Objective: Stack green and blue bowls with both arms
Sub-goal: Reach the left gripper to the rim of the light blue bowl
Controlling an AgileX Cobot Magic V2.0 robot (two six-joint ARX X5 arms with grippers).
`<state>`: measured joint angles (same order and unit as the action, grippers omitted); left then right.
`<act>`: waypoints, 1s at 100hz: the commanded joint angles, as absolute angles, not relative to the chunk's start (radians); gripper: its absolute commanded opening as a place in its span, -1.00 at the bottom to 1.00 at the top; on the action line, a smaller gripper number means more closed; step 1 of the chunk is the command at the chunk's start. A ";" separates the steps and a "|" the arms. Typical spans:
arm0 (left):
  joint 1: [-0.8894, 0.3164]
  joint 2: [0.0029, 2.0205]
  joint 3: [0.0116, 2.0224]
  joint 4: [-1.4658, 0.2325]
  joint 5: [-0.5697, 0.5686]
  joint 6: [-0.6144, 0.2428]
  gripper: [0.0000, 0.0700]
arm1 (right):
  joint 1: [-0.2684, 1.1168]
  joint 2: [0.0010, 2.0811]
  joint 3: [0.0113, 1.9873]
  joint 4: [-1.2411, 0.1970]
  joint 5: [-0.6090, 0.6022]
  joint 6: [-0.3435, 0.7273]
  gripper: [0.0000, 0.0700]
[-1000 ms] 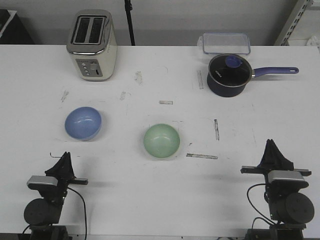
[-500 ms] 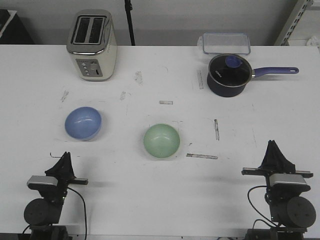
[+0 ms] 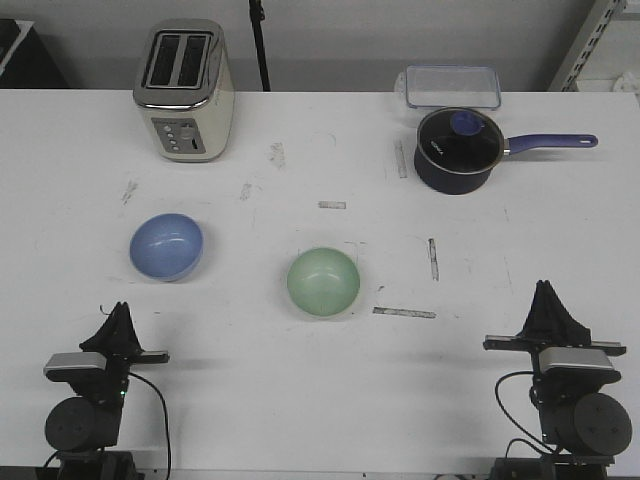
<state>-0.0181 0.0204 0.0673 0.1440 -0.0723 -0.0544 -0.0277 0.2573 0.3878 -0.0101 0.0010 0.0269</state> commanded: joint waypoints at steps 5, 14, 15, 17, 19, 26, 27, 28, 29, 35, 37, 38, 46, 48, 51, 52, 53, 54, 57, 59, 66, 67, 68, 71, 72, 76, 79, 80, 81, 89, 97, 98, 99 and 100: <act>-0.018 0.061 0.149 0.157 -0.072 -0.063 -1.00 | -0.027 0.255 0.390 0.001 0.001 0.037 -0.96; -0.018 0.128 0.208 0.157 -0.071 -0.064 -1.00 | -0.027 0.255 0.390 0.001 0.001 0.037 -0.96; -0.018 0.137 0.215 0.157 -0.070 -0.064 -1.00 | -0.027 0.255 0.390 0.001 0.001 0.037 -0.96; -0.018 0.156 0.230 0.157 -0.070 -0.063 -1.00 | -0.027 0.255 0.390 0.001 0.001 0.037 -0.96; -0.018 0.176 0.245 0.157 -0.070 -0.063 -1.00 | -0.027 0.255 0.390 0.001 0.001 0.037 -0.96; -0.018 0.254 0.302 0.158 -0.064 -0.059 -1.00 | -0.027 0.255 0.390 0.001 0.001 0.037 -0.96; -0.018 0.265 0.311 0.158 -0.062 -0.058 -1.00 | -0.027 0.255 0.390 0.001 0.000 0.037 -0.96; -0.018 0.278 0.320 0.158 -0.060 -0.056 -0.99 | -0.027 0.255 0.390 0.001 0.001 0.037 -0.96; -0.018 0.290 0.329 0.158 -0.057 -0.054 -1.00 | -0.027 0.255 0.390 0.001 0.000 0.037 -0.96; -0.018 0.368 0.386 0.157 -0.037 -0.035 -1.00 | -0.027 0.255 0.390 0.001 0.001 0.037 -0.96; -0.018 0.395 0.406 0.155 -0.028 -0.030 -0.99 | -0.027 0.255 0.390 0.001 0.001 0.037 -0.96; -0.018 0.409 0.417 0.155 -0.024 -0.027 -1.00 | -0.027 0.255 0.390 0.001 0.001 0.037 -0.96; -0.019 0.522 0.503 0.144 -0.002 0.001 -0.99 | -0.027 0.255 0.390 0.001 0.001 0.037 -0.96; -0.019 0.552 0.525 0.140 0.000 0.007 -1.00 | -0.027 0.255 0.390 0.001 0.000 0.037 -0.96; -0.019 0.597 0.559 0.128 0.001 0.015 -0.99 | -0.027 0.255 0.390 0.001 0.001 0.037 -0.96; -0.019 0.612 0.570 0.124 0.001 0.016 -1.00 | -0.027 0.255 0.390 0.001 0.000 0.037 -0.96; -0.019 0.627 0.582 0.120 0.001 0.017 -0.99 | -0.027 0.255 0.390 0.001 0.001 0.037 -0.96; -0.019 0.642 0.593 0.117 0.001 0.017 -1.00 | -0.027 0.255 0.390 0.001 0.001 0.037 -0.96; -0.019 0.686 0.626 0.103 0.001 0.017 -1.00 | -0.027 0.255 0.390 0.001 0.001 0.037 -0.96; -0.019 0.715 0.649 0.093 0.001 0.018 -1.00 | -0.027 0.255 0.390 0.001 0.001 0.037 -0.96; -0.019 0.815 0.726 0.051 0.001 0.017 -0.99 | -0.027 0.255 0.390 0.001 0.001 0.037 -0.96; -0.019 0.829 0.737 0.044 0.001 0.016 -0.99 | -0.027 0.255 0.390 0.001 0.001 0.037 -0.96; -0.019 0.843 0.747 0.039 0.001 0.017 -1.00 | -0.027 0.255 0.390 0.001 0.001 0.037 -0.96; -0.019 0.883 0.778 0.019 0.001 0.016 -1.00 | -0.027 0.255 0.390 0.001 0.001 0.037 -0.96; -0.019 0.896 0.788 0.012 0.001 0.016 -1.00 | -0.027 0.255 0.390 0.001 0.000 0.037 -0.96; -0.020 0.946 0.829 -0.020 0.001 0.016 -1.00 | -0.027 0.255 0.390 0.001 0.001 0.037 -0.96; -0.020 0.982 0.861 -0.049 0.001 0.016 -1.00 | -0.027 0.255 0.390 0.001 0.001 0.037 -0.96; -0.020 0.995 0.871 -0.060 0.001 0.016 -0.99 | -0.027 0.255 0.390 0.001 0.000 0.037 -0.96; -0.020 1.007 0.881 -0.070 0.000 0.016 -1.00 | -0.027 0.255 0.390 0.001 0.001 0.037 -0.96; -0.020 1.100 0.960 -0.158 0.000 0.015 -1.00 | -0.027 0.255 0.390 0.001 0.001 0.037 -0.96; -0.017 1.187 1.044 -0.258 0.000 0.009 -1.00 | -0.027 0.255 0.390 0.001 0.001 0.037 -0.96; -0.015 1.198 1.055 -0.273 -0.001 0.008 -1.00 | -0.027 0.255 0.390 0.001 0.001 0.037 -0.96; -0.014 1.209 1.066 -0.286 -0.001 0.007 -1.00 | -0.027 0.255 0.390 0.001 0.001 0.037 -0.96; -0.011 1.220 1.078 -0.300 -0.001 0.007 -1.00 | -0.027 0.255 0.390 0.001 0.001 0.037 -0.96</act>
